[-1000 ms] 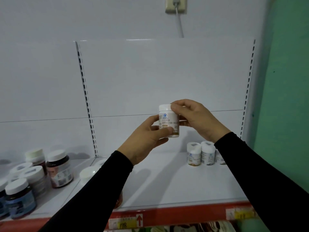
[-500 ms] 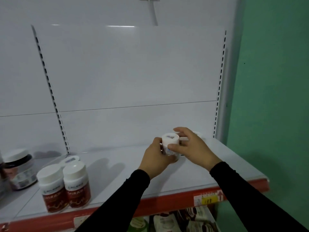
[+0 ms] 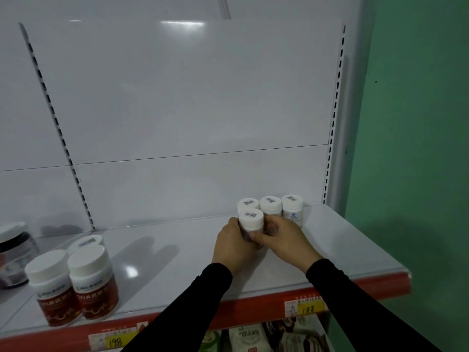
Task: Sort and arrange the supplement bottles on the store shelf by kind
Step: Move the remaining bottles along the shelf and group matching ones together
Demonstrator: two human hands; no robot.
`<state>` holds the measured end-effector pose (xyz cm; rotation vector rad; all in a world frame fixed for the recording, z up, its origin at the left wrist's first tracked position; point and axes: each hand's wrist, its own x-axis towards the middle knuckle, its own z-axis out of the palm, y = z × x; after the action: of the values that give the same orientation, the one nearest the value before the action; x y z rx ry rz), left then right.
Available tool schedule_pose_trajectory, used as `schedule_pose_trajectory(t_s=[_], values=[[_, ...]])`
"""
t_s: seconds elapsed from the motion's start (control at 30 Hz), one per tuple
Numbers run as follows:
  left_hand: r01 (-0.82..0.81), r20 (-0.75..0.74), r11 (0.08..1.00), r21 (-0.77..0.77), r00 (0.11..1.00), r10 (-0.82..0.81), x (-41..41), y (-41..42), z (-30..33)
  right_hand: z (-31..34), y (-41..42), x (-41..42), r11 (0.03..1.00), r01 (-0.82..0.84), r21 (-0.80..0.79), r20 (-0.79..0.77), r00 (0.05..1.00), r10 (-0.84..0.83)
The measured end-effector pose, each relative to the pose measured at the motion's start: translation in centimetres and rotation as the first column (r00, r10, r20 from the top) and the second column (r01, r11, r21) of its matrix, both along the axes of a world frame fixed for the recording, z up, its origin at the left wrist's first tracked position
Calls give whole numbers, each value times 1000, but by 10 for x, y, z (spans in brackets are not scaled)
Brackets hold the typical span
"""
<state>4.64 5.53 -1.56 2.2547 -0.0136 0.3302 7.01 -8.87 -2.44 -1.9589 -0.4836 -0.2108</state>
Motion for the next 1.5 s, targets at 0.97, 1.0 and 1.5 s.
schedule_pose_trajectory(t_s=[0.97,1.0,1.5], values=[[-259,32,959,-112,964,264,-101,312,103,60,283,-2,689,-661,-297,-239,750,617],[-256,26,960,-113,965,260,-101,313,103,59,284,-2,691,-658,-299,-239,752,614],[107,98,974,-200,991,-88,-76,275,126,144,243,-10,908,-329,261,20,942,336]])
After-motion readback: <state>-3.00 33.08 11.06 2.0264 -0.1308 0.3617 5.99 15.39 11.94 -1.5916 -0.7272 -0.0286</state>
